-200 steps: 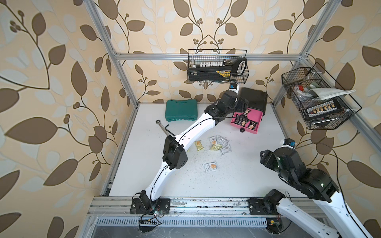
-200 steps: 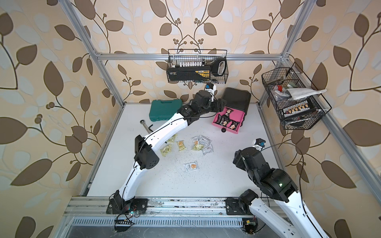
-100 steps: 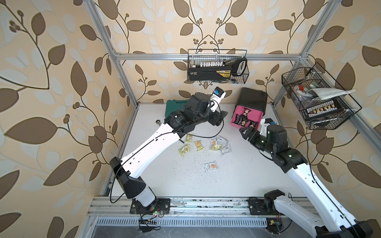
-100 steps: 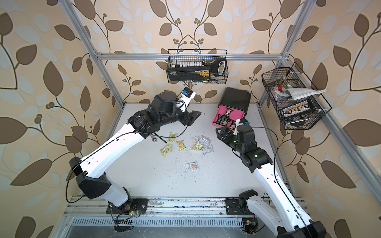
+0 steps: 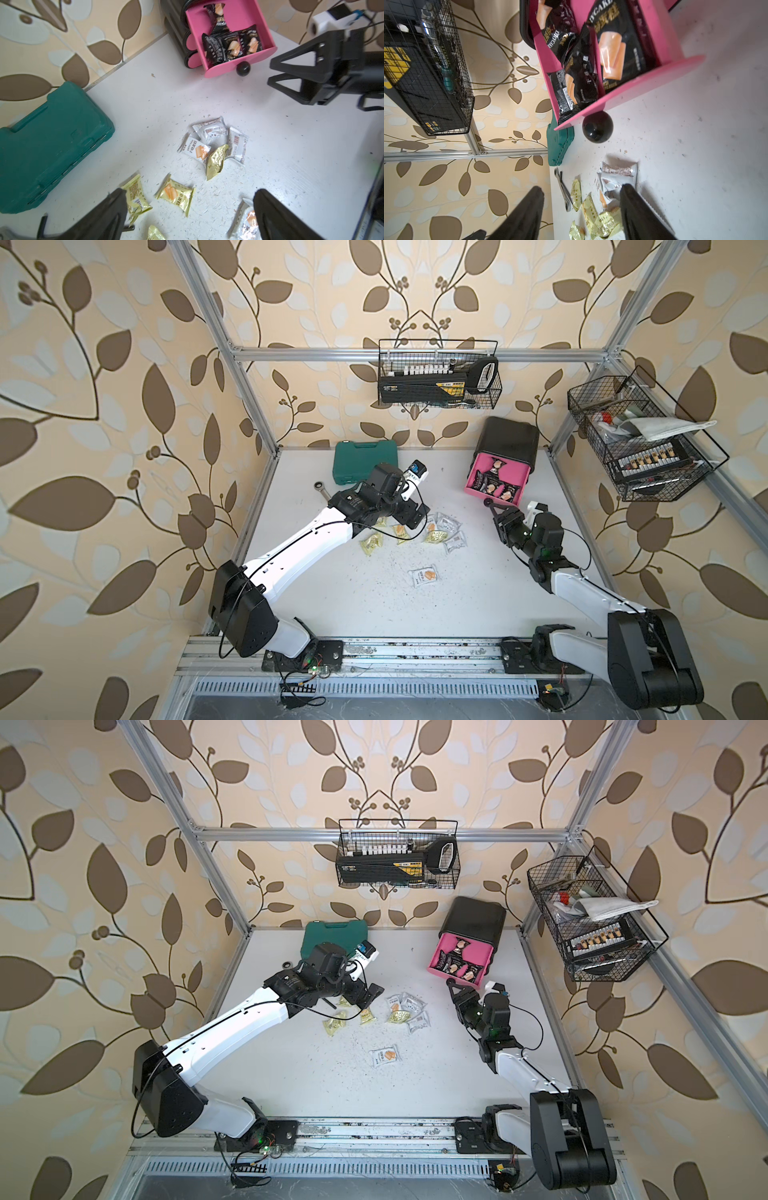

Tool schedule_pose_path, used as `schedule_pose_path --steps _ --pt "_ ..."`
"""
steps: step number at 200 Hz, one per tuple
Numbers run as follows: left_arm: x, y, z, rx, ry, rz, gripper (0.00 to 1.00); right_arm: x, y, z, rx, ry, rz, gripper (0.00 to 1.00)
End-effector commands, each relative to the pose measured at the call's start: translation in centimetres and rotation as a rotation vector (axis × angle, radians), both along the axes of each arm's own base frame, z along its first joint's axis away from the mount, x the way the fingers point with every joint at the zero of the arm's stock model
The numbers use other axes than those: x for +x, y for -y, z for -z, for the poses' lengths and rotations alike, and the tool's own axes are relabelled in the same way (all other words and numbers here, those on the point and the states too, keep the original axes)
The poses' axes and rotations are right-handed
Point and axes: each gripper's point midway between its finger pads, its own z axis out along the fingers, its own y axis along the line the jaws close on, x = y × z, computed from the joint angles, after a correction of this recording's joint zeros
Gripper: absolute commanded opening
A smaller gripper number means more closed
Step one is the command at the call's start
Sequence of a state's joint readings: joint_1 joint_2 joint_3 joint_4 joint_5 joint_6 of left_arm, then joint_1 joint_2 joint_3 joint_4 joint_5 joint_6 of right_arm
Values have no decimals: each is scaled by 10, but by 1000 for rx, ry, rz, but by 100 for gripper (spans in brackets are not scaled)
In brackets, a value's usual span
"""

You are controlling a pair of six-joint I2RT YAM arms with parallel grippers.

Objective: Place the cookies into the drawer by color
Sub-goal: Close the drawer in the storage box.

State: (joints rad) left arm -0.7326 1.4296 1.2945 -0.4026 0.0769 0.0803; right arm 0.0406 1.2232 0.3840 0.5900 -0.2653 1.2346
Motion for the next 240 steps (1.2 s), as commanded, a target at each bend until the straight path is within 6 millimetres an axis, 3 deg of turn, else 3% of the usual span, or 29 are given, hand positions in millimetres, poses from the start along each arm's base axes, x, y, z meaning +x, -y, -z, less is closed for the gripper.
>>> schedule_pose_path --steps 1,50,112,158,187,240 --pt "-12 6 -42 -144 75 54 98 15 4 -18 10 139 32 56" --pt "-14 8 -37 -160 53 35 98 35 4 2 46 160 45 55" --pt "-14 7 -38 -169 47 27 98 41 6 22 62 188 77 56" --pt "-11 5 -37 -159 51 11 98 49 1 33 86 195 63 49" --pt "-11 5 -37 -157 50 8 98 50 1 32 79 200 63 42" --pt "-10 5 -38 -152 52 4 98 52 -1 5 112 233 54 21"
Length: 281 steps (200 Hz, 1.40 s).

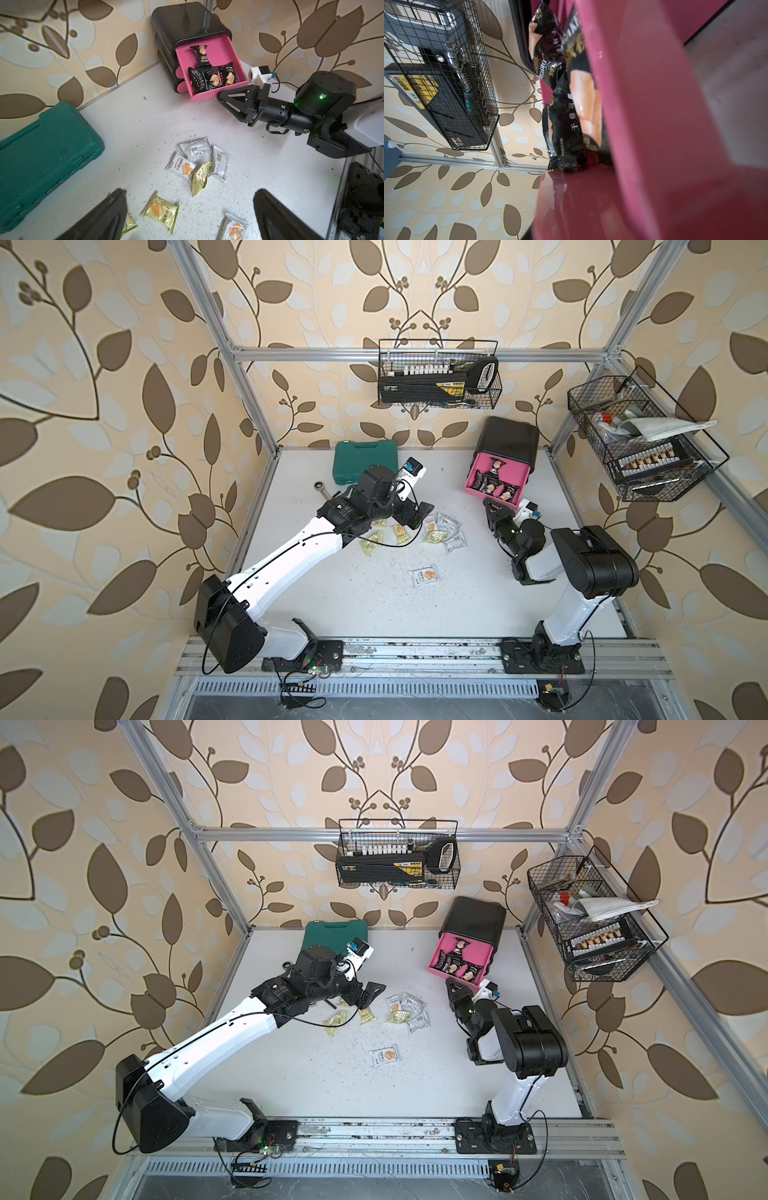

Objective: Place the cookies into the drawer by color
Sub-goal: Close the drawer in the storage box.

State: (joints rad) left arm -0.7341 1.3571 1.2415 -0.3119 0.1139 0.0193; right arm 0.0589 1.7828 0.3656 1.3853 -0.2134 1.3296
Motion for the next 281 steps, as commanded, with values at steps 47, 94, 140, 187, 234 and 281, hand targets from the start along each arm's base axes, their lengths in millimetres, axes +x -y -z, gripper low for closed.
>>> schedule_pose_path --steps 47,94,140,187,234,281 --pt "0 0 -16 -28 37 -10 98 8 5 -46 -28 0 42 19" --pt "0 -2 -17 -23 45 -14 98 23 8 -60 -114 -43 55 19" --pt "0 -3 -19 -24 53 -18 98 44 11 -66 -129 -55 77 19" --pt "-1 -3 -21 -30 54 -15 98 68 18 -76 -135 -58 112 19" --pt "-2 -2 -22 -36 51 -10 98 97 30 -77 -103 -63 156 19" --pt "-1 -3 -19 -27 53 -15 98 125 34 -77 -79 -60 186 19"
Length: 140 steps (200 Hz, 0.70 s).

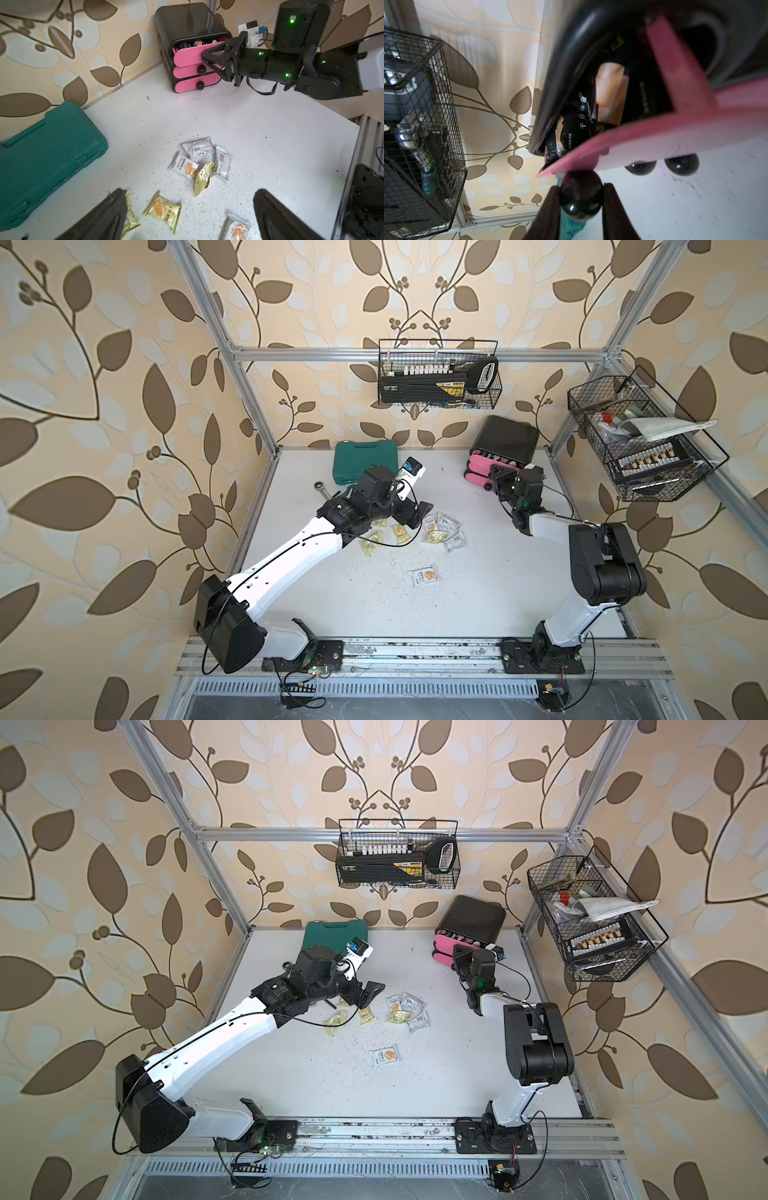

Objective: Place the cookies into the drawer by color
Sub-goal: Close the drawer in the storage box.

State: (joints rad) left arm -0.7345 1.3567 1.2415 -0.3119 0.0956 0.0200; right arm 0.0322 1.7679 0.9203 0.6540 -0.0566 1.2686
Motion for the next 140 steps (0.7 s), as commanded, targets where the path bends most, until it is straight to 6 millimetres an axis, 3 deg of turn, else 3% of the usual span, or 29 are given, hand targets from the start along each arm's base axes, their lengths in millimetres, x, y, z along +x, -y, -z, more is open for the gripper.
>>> schedule_pose_path --steps 1,28,61,78,101,120,140 --pt "-3 -1 -19 -33 46 0 98 19 0 -26 6 89 13 19" --pt "-4 1 -17 -35 39 8 98 32 -1 -25 12 87 16 19" --pt "-3 1 -17 -32 39 5 98 32 0 -20 12 72 19 24" --pt "-3 1 -16 -30 37 6 98 29 -3 -24 20 90 -6 37" --pt "-3 2 -15 -31 34 5 98 15 -9 -41 11 135 -46 54" --pt "-3 2 -16 -38 28 5 98 -5 -12 -52 -6 153 -69 55" --pt "-3 3 -15 -41 22 7 98 -28 -8 -48 -4 149 -54 55"
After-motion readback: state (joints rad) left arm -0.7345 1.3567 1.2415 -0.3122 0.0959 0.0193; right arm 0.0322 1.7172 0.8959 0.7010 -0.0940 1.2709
